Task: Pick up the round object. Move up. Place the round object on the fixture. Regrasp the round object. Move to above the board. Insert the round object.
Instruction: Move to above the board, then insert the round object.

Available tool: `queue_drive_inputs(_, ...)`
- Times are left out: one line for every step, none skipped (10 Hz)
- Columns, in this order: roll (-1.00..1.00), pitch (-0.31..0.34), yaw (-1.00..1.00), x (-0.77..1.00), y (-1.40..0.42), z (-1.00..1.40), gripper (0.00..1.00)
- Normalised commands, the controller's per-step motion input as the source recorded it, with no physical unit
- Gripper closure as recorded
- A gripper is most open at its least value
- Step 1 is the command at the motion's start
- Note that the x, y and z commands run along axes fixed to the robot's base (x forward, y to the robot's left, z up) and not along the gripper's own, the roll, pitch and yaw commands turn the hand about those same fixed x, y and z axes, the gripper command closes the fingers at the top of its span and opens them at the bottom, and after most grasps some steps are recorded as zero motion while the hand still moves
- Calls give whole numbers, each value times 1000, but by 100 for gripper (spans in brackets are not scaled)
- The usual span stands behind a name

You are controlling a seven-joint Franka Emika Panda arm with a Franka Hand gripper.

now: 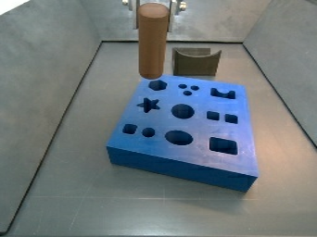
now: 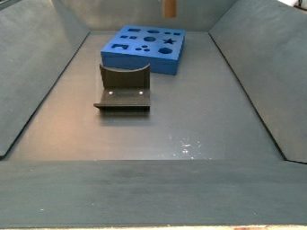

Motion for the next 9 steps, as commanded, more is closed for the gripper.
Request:
queue_drive_inputs(-683,-61,-17,-43,34,8,100)
queue_drive_inputs(-495,-61,-11,-43,27,6,100)
queue_drive_inputs(-11,0,0,14,0,0,100)
queue_drive_inputs(-77,-131,0,397,0,-280,100)
queue_drive_inputs(-114,-426,-3,729,20,-443,100)
queue_drive_inputs(-94,-360,-6,831,129,-531,100)
queue_drive_inputs(-117,-277,0,983,194,-506,100)
queue_drive_inputs(0,0,-183,251,29,0,100)
queue_drive_inputs(-3,-20,6,83,0,-49,100)
